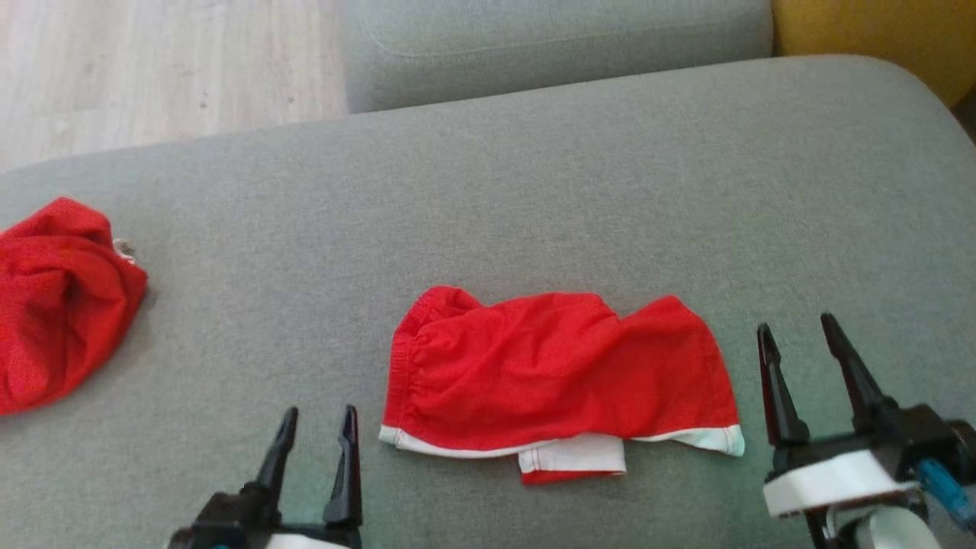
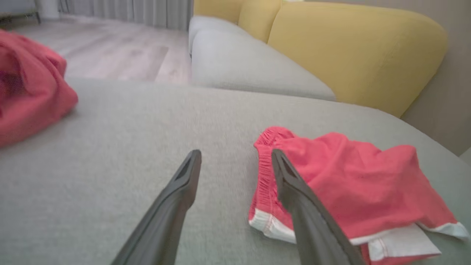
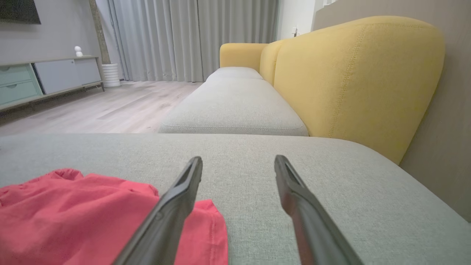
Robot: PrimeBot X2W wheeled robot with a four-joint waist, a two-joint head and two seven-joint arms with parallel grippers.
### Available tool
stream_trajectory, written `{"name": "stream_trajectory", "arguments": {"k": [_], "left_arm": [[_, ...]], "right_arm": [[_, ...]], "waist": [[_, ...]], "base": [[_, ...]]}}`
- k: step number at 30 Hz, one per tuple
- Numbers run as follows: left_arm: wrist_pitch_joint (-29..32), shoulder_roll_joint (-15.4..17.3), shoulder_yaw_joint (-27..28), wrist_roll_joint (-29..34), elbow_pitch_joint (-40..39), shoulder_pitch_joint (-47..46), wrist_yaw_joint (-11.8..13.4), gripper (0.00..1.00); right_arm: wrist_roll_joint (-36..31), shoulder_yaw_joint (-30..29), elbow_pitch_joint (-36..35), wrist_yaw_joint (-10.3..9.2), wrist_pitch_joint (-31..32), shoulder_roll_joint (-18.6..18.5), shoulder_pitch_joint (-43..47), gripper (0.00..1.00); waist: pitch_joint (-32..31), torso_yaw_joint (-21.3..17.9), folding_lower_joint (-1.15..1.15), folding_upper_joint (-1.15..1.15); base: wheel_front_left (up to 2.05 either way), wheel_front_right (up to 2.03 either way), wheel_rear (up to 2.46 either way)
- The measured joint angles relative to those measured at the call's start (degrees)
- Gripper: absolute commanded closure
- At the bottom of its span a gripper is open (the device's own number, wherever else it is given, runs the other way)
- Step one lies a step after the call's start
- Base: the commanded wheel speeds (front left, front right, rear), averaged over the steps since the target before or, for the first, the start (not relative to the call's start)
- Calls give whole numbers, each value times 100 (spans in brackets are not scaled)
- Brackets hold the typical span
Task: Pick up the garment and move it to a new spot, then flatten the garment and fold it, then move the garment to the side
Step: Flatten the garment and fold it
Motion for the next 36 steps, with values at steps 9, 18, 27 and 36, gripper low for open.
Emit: {"name": "stream_trajectory", "arguments": {"k": [9,18,27,36], "left_arm": [[-10,-506,1167,1695,-133,562,-290,0],[-16,-1087,1990,2513,89,725,-865,0],[-16,-1376,2459,2831,281,739,-1347,0],[-18,-1496,2546,2936,247,855,-1719,0]], "right_arm": [[-151,-4,81,1,0,12,188,0],[-235,-38,431,0,0,154,386,0],[-235,-41,488,1,0,165,382,0],[-130,-203,482,0,81,177,360,0]], "waist": [[-167,138,0,0],[-246,201,0,0],[-254,193,0,0],[-289,102,0,0]], "base": [[0,0,0],[0,0,0],[0,0,0],[0,0,0]]}}
